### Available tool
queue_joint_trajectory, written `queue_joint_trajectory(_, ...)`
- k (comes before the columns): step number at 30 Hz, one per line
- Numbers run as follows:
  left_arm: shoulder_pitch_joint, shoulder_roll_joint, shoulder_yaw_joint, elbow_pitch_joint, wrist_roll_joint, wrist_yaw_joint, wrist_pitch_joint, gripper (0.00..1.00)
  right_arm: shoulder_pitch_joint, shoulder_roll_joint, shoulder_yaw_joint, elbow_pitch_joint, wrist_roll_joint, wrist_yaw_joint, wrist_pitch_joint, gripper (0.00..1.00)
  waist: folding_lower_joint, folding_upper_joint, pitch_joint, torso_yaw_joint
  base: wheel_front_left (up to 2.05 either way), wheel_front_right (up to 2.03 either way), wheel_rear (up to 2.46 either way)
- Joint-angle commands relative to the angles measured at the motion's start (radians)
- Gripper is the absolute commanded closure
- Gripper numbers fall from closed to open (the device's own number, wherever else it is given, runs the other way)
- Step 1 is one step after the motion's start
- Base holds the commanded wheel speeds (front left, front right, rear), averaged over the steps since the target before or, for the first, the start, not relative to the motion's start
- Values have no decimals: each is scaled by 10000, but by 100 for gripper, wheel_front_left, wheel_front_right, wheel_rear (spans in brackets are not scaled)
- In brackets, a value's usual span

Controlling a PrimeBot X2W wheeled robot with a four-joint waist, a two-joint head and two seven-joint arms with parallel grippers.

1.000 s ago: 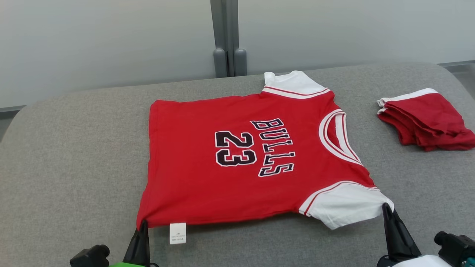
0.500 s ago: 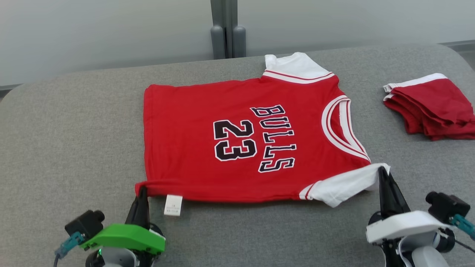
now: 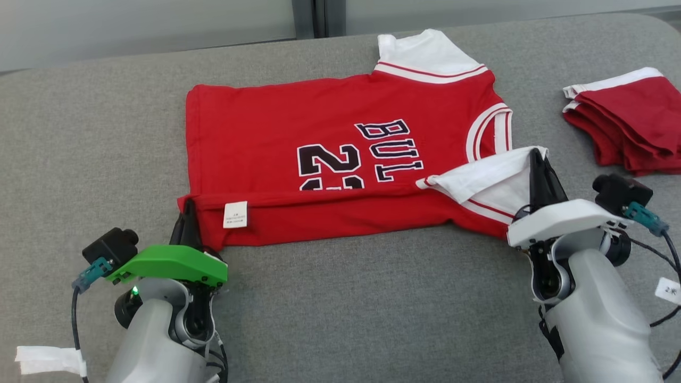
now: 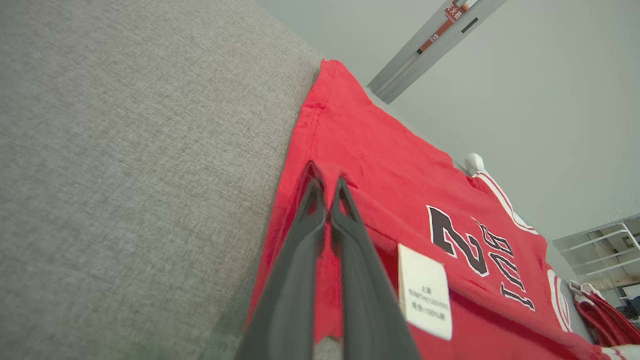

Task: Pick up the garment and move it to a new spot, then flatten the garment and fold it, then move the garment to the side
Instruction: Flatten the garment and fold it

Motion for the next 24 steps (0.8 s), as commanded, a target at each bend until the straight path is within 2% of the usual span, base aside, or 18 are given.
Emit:
queue_joint_trajectory(1, -283, 46, 15, 188, 38, -53, -92, 100, -330, -22, -9, 318, -126, -14, -77, 100, 0, 0, 255, -21, 0, 0, 0)
queue_joint_trajectory(8, -903, 43, -185, 1033, 25, -293, -275, 100, -1583, -22, -9, 1813, -544, -14, -73, 100, 0, 0, 434, 84, 0, 0, 0)
queue_joint_trajectory(9, -954, 42, -236, 1075, 29, -323, -302, 83, -1700, -22, -16, 2019, -596, -14, -74, 100, 0, 0, 446, 101, 0, 0, 0)
queue_joint_trajectory(10, -1021, 41, -300, 1094, 22, -367, -344, 58, -1889, -27, -70, 2254, -692, -14, -74, 100, 0, 0, 456, 126, 0, 0, 0)
queue_joint_trajectory(11, -1060, 41, -353, 1088, 34, -401, -378, 16, -2034, -31, -67, 2461, -784, -14, -75, 100, 0, 0, 466, 147, 0, 0, 0)
queue_joint_trajectory(12, -1080, 39, -410, 1071, 40, -425, -424, 0, -2174, -23, -53, 2760, -836, -14, -74, 84, 0, 0, 470, 175, 0, 0, 0)
queue_joint_trajectory(13, -1084, 41, -463, 1046, 53, -454, -452, 0, -2298, -23, -58, 2971, -850, -14, -75, 56, 0, 0, 471, 198, 0, 0, 0)
queue_joint_trajectory(14, -1089, 41, -520, 999, 76, -475, -488, 0, -2470, -26, -47, 3228, -866, -14, -76, 1, 0, 0, 471, 227, 0, 0, 0)
queue_joint_trajectory(19, -714, 38, -622, 625, 199, -492, -612, 0, -3062, -29, 176, 3998, -803, -14, -75, 0, 0, 0, 411, 316, 0, 0, 0)
queue_joint_trajectory(24, -127, 114, -598, 13, 408, -356, -660, 0, -3374, -214, 222, 4038, -856, -14, -77, 0, 0, 0, 263, 381, 0, 0, 0)
